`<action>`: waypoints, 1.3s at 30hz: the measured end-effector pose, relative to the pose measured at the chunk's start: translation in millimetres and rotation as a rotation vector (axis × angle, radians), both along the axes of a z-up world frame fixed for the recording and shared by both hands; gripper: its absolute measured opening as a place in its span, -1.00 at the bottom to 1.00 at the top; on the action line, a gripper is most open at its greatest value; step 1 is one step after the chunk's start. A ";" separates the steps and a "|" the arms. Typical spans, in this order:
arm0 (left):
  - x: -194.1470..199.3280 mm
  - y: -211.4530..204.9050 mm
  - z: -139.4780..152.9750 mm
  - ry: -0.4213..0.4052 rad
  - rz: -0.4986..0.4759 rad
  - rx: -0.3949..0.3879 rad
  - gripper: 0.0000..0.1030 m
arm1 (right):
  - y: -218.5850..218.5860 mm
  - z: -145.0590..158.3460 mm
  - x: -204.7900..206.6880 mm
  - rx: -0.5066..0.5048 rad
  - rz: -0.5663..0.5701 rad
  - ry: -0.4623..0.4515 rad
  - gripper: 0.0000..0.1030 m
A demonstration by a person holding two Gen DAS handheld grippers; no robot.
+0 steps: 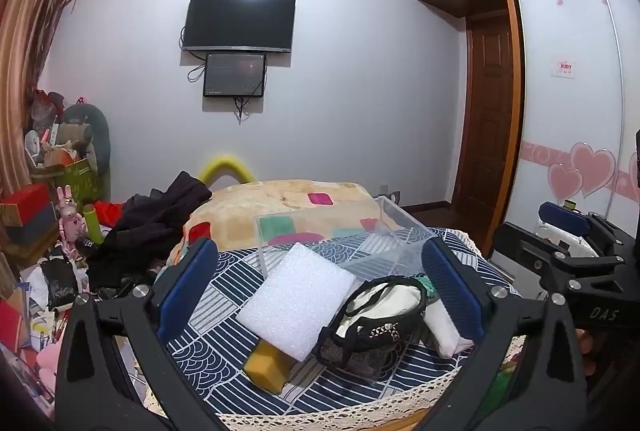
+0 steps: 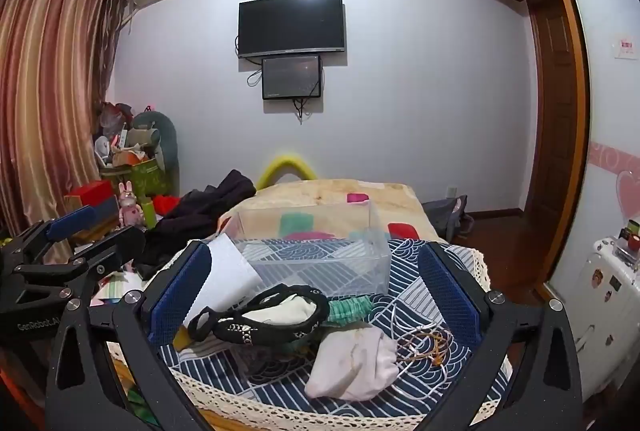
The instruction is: Organize soft objects
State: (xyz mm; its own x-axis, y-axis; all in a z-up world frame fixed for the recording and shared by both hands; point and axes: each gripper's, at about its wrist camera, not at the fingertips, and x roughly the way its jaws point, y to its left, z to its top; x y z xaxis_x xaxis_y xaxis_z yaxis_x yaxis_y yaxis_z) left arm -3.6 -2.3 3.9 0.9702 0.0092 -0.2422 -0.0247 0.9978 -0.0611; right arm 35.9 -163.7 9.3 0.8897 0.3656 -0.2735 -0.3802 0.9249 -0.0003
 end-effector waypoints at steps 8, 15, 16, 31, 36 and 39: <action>-0.2 -0.8 0.2 -0.001 0.001 -0.001 1.00 | 1.5 1.2 -2.5 0.002 -0.001 -0.004 1.00; -0.6 -1.1 1.0 -0.002 0.001 -0.002 1.00 | 0.9 2.1 -2.1 0.002 -0.003 -0.008 1.00; -0.7 -1.3 1.2 -0.002 0.001 -0.003 1.00 | -0.4 4.0 -3.6 0.003 -0.003 -0.010 1.00; -2.5 -4.3 3.1 -0.001 -0.002 -0.007 1.00 | 0.0 5.1 -5.4 0.001 0.000 -0.014 1.00; -2.2 -4.9 4.2 0.000 -0.003 -0.007 1.00 | 0.1 5.3 -5.6 0.001 0.000 -0.015 1.00; -0.3 -4.7 2.6 0.000 -0.003 -0.008 1.00 | 0.0 4.9 -5.5 0.001 -0.001 -0.014 1.00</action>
